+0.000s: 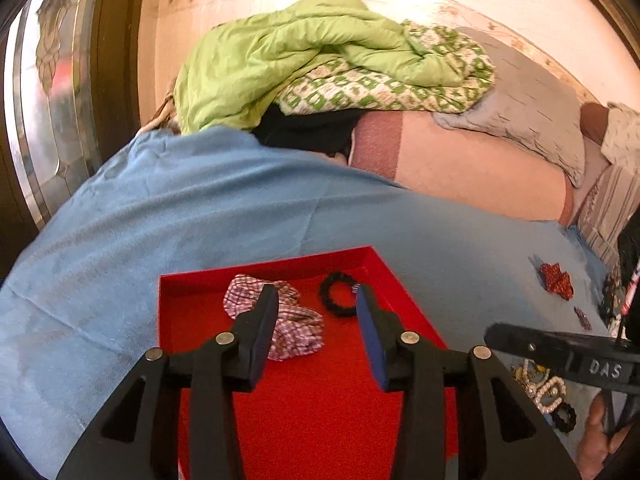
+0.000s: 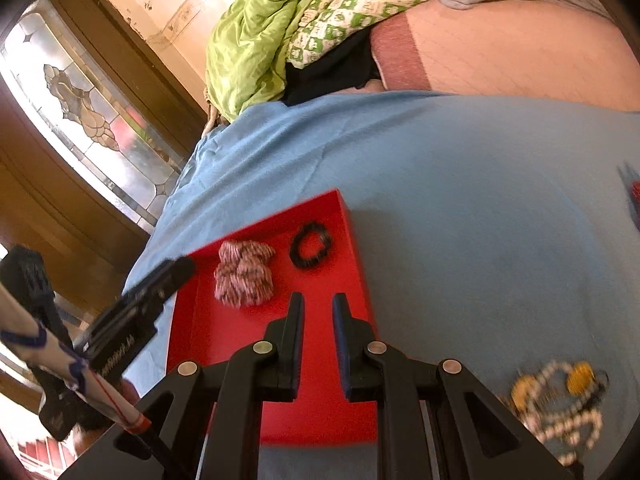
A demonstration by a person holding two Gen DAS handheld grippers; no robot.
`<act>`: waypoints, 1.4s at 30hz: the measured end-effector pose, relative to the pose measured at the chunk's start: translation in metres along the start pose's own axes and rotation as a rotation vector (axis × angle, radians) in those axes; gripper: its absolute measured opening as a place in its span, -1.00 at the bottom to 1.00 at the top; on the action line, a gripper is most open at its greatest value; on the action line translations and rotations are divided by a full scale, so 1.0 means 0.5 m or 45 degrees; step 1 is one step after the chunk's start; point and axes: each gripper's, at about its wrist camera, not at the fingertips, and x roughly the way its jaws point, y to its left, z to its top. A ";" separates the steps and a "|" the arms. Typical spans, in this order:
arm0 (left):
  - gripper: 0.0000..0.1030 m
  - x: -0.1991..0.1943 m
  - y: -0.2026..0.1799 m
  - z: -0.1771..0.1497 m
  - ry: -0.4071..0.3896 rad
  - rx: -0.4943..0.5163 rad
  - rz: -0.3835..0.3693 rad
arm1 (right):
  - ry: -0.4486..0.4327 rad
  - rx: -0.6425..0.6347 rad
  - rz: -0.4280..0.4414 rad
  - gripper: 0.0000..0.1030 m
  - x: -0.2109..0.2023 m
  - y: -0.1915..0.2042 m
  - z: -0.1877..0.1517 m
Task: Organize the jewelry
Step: 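Return both tools to the jewelry pile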
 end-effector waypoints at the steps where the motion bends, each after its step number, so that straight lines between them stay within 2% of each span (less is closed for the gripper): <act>1: -0.24 -0.005 -0.008 -0.002 -0.003 0.007 -0.005 | -0.005 0.003 0.002 -0.70 -0.016 -0.008 -0.012; 12: -0.22 -0.065 -0.127 -0.029 -0.012 0.058 -0.109 | -0.109 0.054 -0.038 -0.70 -0.158 -0.101 -0.115; 18: -0.20 -0.088 -0.198 -0.086 0.013 0.076 -0.165 | -0.185 0.122 -0.121 -0.69 -0.227 -0.189 -0.171; 20: -0.20 -0.086 -0.221 -0.108 0.051 0.095 -0.171 | -0.199 0.208 -0.119 -0.69 -0.245 -0.222 -0.175; 24: -0.20 -0.086 -0.267 -0.152 0.137 0.128 -0.250 | -0.240 0.259 -0.109 -0.69 -0.281 -0.258 -0.169; 28: -0.20 -0.069 -0.308 -0.179 0.212 0.211 -0.306 | -0.200 0.298 -0.130 -0.68 -0.291 -0.289 -0.178; 32: -0.20 -0.034 -0.323 -0.198 0.312 0.242 -0.345 | -0.163 0.319 -0.191 -0.42 -0.305 -0.326 -0.196; 37: -0.20 -0.001 -0.357 -0.208 0.365 0.288 -0.367 | -0.154 0.378 -0.203 -0.41 -0.318 -0.376 -0.215; 40: -0.03 0.014 -0.390 -0.219 0.378 0.367 -0.369 | -0.150 0.390 -0.192 -0.41 -0.317 -0.387 -0.215; 42: -0.01 0.023 -0.405 -0.222 0.374 0.415 -0.352 | -0.144 0.381 -0.194 -0.41 -0.314 -0.387 -0.214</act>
